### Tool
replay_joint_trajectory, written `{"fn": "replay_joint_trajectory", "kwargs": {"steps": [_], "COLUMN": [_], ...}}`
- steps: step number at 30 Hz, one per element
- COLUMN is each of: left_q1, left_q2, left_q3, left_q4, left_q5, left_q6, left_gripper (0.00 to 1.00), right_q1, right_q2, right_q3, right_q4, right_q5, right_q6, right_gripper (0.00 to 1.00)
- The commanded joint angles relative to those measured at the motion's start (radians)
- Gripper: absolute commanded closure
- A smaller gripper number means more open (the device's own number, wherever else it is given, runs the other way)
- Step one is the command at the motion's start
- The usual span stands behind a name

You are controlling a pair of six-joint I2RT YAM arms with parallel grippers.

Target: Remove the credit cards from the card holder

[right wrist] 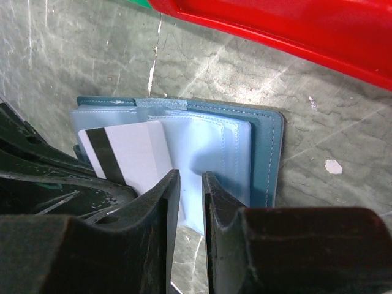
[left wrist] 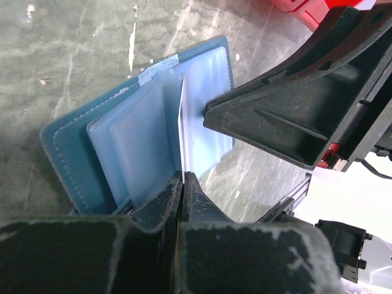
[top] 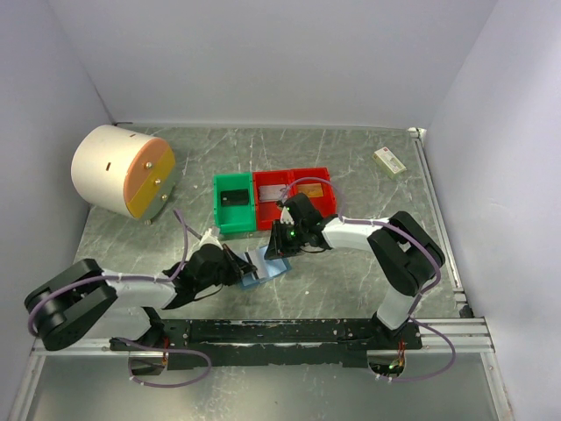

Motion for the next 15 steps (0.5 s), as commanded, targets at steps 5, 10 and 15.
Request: {"fn": "replay_joint_trajectory", "kwargs": {"steps": [5,10,15], "left_q1": [-0.004,-0.004,-0.004], "left_q2": [-0.133,-0.177,-0.240], "left_q3": [0.044,0.120,0.156], "left_q4": [-0.294,-0.463,-0.550], "left_q5": [-0.071,-0.073,-0.068], "left_q6": [0.098,0.172,0.210], "left_gripper": [0.93,0.93,0.93], "right_q1": [-0.012,-0.011,-0.012], "right_q2": [0.000,-0.054,-0.129], "right_q3": [0.000,0.026,0.068], "right_q4": [-0.067,-0.083,-0.156], "right_q5": [0.055,0.036,0.130], "right_q6": [-0.037,-0.051,-0.088], "right_gripper": [0.77,0.75,0.69]}}
